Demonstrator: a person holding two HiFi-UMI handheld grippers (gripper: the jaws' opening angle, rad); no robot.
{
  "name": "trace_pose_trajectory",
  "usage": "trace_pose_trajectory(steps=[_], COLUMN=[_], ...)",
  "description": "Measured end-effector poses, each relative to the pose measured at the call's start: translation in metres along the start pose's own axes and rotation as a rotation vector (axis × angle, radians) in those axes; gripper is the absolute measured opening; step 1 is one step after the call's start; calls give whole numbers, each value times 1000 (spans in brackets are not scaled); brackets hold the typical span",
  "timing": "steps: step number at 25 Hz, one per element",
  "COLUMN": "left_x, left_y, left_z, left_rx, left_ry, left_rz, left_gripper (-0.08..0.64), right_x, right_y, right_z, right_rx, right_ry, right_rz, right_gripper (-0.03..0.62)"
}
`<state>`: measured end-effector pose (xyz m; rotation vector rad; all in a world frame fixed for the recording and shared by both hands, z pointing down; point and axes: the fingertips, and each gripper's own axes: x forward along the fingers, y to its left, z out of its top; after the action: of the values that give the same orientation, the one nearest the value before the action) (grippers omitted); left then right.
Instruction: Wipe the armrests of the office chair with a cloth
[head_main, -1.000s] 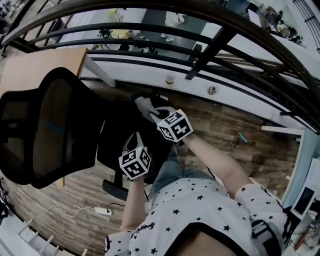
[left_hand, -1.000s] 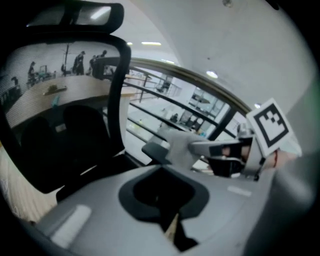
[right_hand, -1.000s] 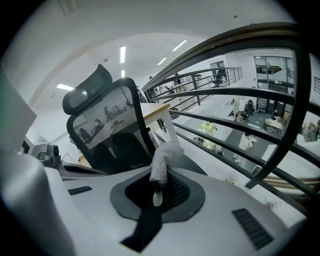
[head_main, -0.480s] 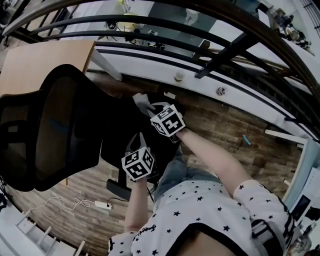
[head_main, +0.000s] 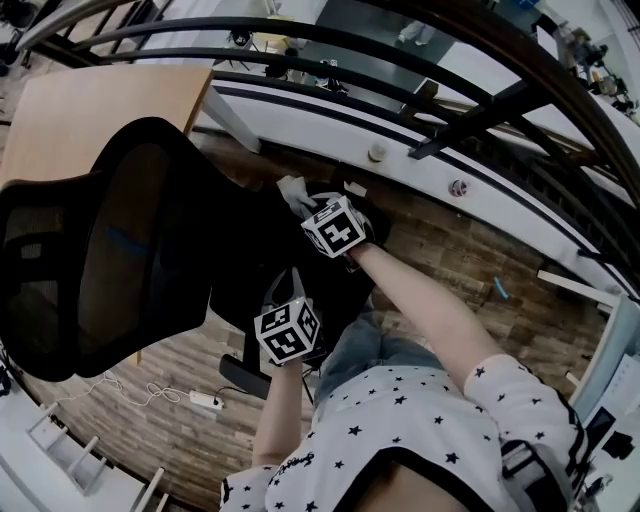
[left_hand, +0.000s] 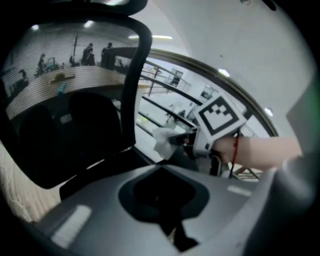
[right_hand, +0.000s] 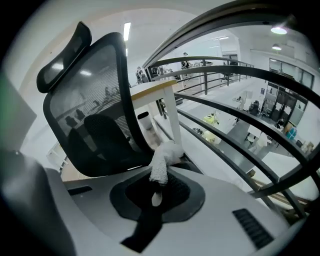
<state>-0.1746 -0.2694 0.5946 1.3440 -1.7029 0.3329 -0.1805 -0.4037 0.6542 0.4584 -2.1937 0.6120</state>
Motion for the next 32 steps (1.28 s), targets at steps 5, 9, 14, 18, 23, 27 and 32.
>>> trace_pose_trajectory(steps=[5, 9, 14, 18, 23, 27, 32], left_x=[4, 4, 2, 0, -2, -2, -3], left_y=[2, 3, 5, 6, 7, 4, -2], left_z=[-6, -12, -16, -19, -22, -21, -21], left_rx=[1, 12, 2, -1, 3, 15, 21], left_ry=[19, 34, 41, 45, 47, 46, 41], left_rz=[2, 2, 8, 12, 16, 9, 0], left_gripper=[2, 2, 2, 2, 2, 2, 2], right_x=[13, 17, 21, 22, 22, 15, 5], right_y=[-15, -25, -28, -29, -34, -35, -41], right_z=[-5, -12, -26, -28, -31, -36, -45], right_rx=[1, -6, -30, -38, -44, -25, -21], right_ry=[30, 59, 102, 106, 114, 113, 118], right_rz=[-39, -73, -86, -90, -104, -103, -121], right_gripper=[32, 32, 32, 32, 32, 32, 32])
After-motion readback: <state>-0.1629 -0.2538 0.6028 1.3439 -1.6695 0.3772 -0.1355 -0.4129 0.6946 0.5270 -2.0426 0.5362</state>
